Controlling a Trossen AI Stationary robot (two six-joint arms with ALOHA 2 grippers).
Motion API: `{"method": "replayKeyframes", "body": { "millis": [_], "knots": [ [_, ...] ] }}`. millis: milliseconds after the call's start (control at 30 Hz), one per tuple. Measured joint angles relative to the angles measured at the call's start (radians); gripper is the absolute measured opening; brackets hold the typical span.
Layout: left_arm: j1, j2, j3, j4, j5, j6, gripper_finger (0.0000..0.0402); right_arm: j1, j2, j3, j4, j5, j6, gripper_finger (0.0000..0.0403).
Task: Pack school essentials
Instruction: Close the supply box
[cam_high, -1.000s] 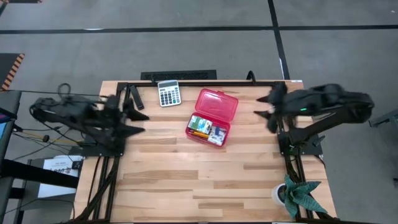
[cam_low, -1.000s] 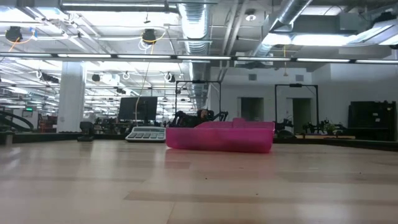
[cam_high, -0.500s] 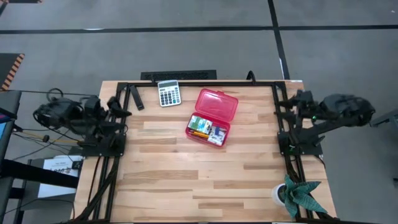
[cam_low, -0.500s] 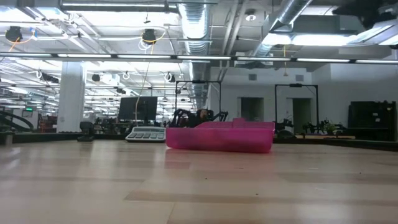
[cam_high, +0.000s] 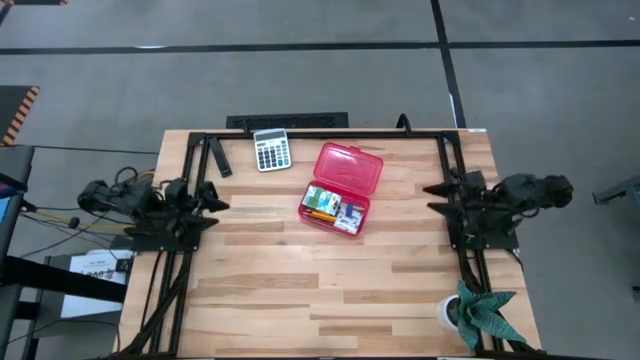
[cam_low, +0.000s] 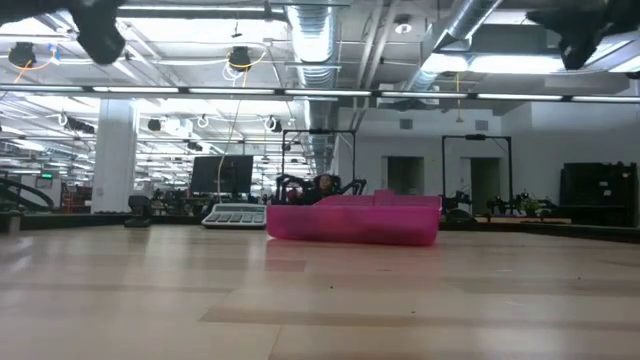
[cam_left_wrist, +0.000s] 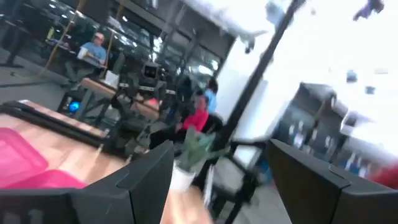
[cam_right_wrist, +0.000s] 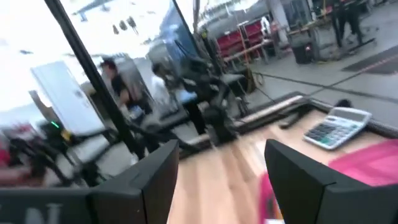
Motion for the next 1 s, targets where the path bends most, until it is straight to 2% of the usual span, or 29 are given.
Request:
{"method": "replayKeyframes", "body": {
  "millis": [100,200,333,433,500,633,800,900,1000],
  "knots": [
    [0.001,0.024,-0.011,0.047,-0.064,-0.101,0.0251,0.0,0.032,0.003,0.118,0.001,0.064,0.0244],
    [0.0,0.052,-0.007,0.252,-0.125,-0.186,0.0251,0.004,0.04,0.032,0.243,-0.016,0.092,0.0244],
    [0.0,0.165,-0.004,0.616,-0.104,-0.084,0.0251,0.012,0.04,0.071,0.354,-0.078,0.002,0.0244],
    [0.0,0.326,0.034,0.82,-0.098,-0.001,0.0251,0.008,0.04,0.088,0.428,-0.053,-0.01,0.0244],
    [0.0,0.439,0.081,0.884,-0.124,0.027,0.0251,0.003,0.04,0.089,0.477,-0.02,-0.048,0.0244],
    [0.006,0.669,0.222,0.844,-0.284,-0.01,0.0251,-0.015,0.04,0.088,0.56,0.08,-0.152,0.0244],
    [0.058,0.925,0.419,0.761,-0.406,-0.023,0.0251,-0.043,0.04,0.088,0.586,0.231,-0.209,0.0244],
    [0.115,1.008,0.508,0.719,-0.373,-0.056,0.0251,-0.05,0.04,0.099,0.443,0.384,-0.204,0.0244],
    [0.168,1.048,0.564,0.687,-0.251,-0.097,0.0251,-0.051,0.065,0.112,0.183,0.608,-0.024,0.0238]
  ]
}}
